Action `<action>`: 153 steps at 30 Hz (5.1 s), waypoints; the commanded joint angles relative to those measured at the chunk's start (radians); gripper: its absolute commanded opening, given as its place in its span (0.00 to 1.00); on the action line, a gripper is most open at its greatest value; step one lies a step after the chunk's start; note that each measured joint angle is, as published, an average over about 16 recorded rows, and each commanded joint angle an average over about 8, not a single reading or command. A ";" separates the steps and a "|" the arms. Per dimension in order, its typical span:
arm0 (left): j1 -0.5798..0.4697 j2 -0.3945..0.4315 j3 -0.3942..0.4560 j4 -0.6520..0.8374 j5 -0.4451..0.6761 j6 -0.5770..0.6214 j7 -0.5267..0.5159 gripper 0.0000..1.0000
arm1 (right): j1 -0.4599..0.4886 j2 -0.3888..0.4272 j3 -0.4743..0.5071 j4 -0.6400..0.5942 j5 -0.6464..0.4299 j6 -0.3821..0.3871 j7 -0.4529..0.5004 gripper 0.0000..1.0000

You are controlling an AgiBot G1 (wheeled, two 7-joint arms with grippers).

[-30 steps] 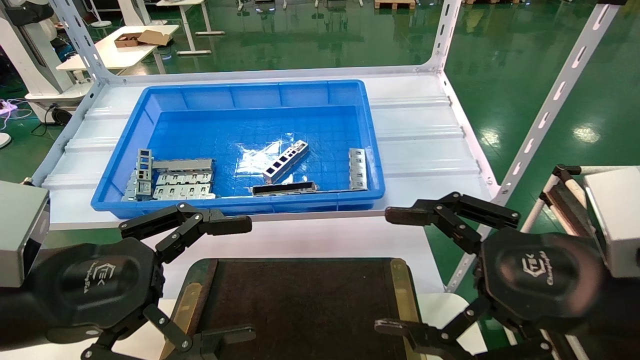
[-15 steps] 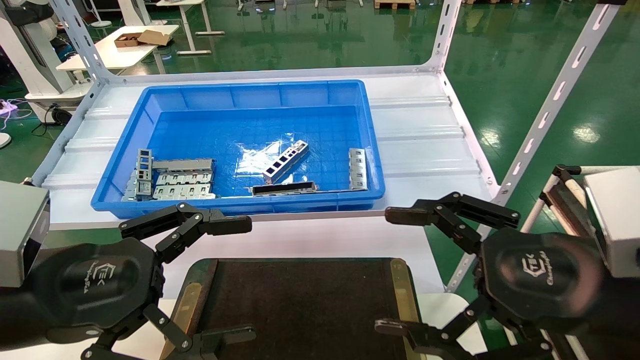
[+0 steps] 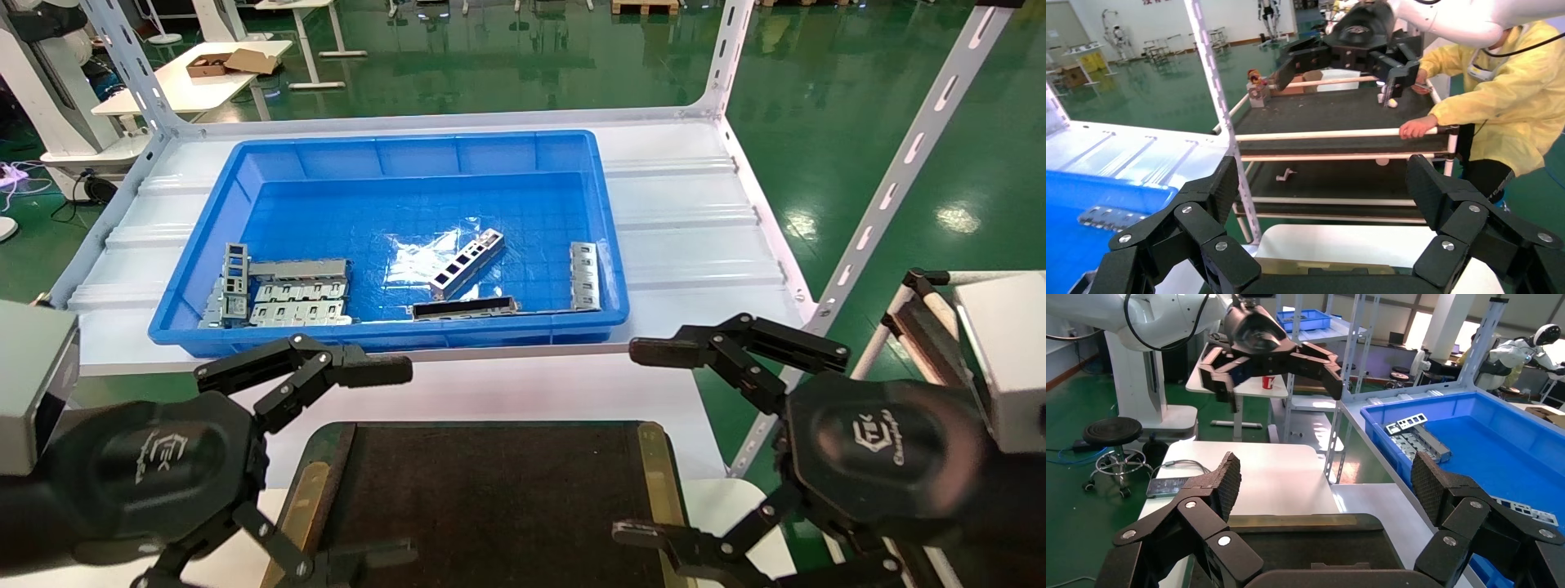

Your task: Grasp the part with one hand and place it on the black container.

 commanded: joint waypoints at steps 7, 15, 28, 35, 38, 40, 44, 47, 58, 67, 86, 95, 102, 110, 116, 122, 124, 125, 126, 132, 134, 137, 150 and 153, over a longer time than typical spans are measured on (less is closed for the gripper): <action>-0.016 0.030 0.023 -0.012 0.059 -0.084 -0.034 1.00 | 0.000 0.000 0.000 0.000 0.000 0.000 0.000 1.00; -0.079 0.116 0.079 0.032 0.201 -0.244 -0.090 1.00 | 0.000 0.000 0.000 0.000 0.000 0.000 0.000 1.00; -0.264 0.369 0.188 0.396 0.459 -0.500 -0.058 1.00 | 0.000 0.000 0.000 0.000 0.000 0.000 0.000 1.00; -0.375 0.515 0.214 0.660 0.526 -0.598 0.030 1.00 | 0.000 0.000 0.000 0.000 0.000 0.000 0.000 1.00; -0.416 0.571 0.217 0.766 0.540 -0.635 0.074 0.99 | 0.000 0.000 0.000 0.000 0.000 0.000 0.000 0.88; -0.440 0.604 0.220 0.832 0.548 -0.655 0.102 0.75 | 0.000 0.000 -0.001 0.000 0.000 0.000 0.000 0.62; -0.479 0.659 0.223 0.948 0.559 -0.689 0.158 0.25 | 0.000 0.000 -0.001 0.000 0.000 0.000 0.000 0.12; -0.501 0.688 0.222 1.017 0.560 -0.708 0.196 0.00 | 0.000 0.000 -0.001 0.000 0.000 0.000 0.000 0.00; -0.535 0.724 0.216 1.146 0.538 -0.725 0.281 0.00 | 0.000 0.000 -0.001 0.000 0.000 0.000 0.000 0.00; -0.541 0.719 0.221 1.194 0.529 -0.721 0.305 0.00 | 0.000 0.000 -0.001 0.000 0.000 0.000 0.000 0.00; -0.551 0.713 0.214 1.246 0.510 -0.715 0.326 0.00 | 0.000 0.000 -0.001 0.000 0.001 0.000 -0.001 0.00; -0.585 0.687 0.185 1.230 0.464 -0.596 0.312 0.00 | 0.000 0.000 -0.001 0.000 0.001 0.000 -0.001 0.00; -0.609 0.633 0.161 1.201 0.422 -0.363 0.300 0.00 | 0.000 0.000 -0.001 0.000 0.001 0.000 -0.001 0.00; -0.571 0.577 0.148 1.150 0.391 -0.103 0.274 0.00 | 0.000 0.000 -0.001 0.000 0.001 0.000 -0.001 0.00; -0.490 0.544 0.144 1.065 0.368 0.035 0.245 0.00 | 0.000 0.000 -0.001 0.000 0.001 0.000 -0.001 0.00; -0.351 0.506 0.154 0.892 0.328 0.114 0.186 0.00 | 0.001 0.000 -0.001 0.000 0.001 0.000 -0.001 0.00; -0.290 0.488 0.163 0.815 0.311 0.113 0.156 0.00 | 0.001 0.000 -0.001 0.000 0.001 0.000 -0.001 0.00; -0.258 0.478 0.167 0.774 0.304 0.110 0.140 0.00 | 0.001 0.000 -0.001 0.000 0.001 0.000 -0.001 0.00; -0.226 0.468 0.172 0.734 0.296 0.106 0.124 0.00 | 0.001 0.000 -0.001 0.000 0.001 0.000 -0.001 0.00; -0.039 0.411 0.183 0.509 0.272 0.028 0.018 0.00 | 0.001 0.000 -0.002 0.000 0.001 0.000 -0.001 0.00; 0.017 0.397 0.181 0.440 0.274 -0.024 -0.017 0.00 | 0.001 0.000 -0.002 0.000 0.001 0.000 -0.001 0.00; 0.098 0.383 0.178 0.346 0.287 -0.124 -0.066 0.00 | 0.001 0.000 -0.002 0.000 0.001 0.000 -0.001 0.00; 0.352 0.411 0.179 0.074 0.433 -0.661 -0.281 0.00 | 0.001 0.001 -0.002 0.000 0.001 0.000 -0.001 0.00; 0.387 0.437 0.193 0.052 0.483 -0.784 -0.344 0.00 | 0.001 0.001 -0.002 0.000 0.001 0.000 -0.001 0.00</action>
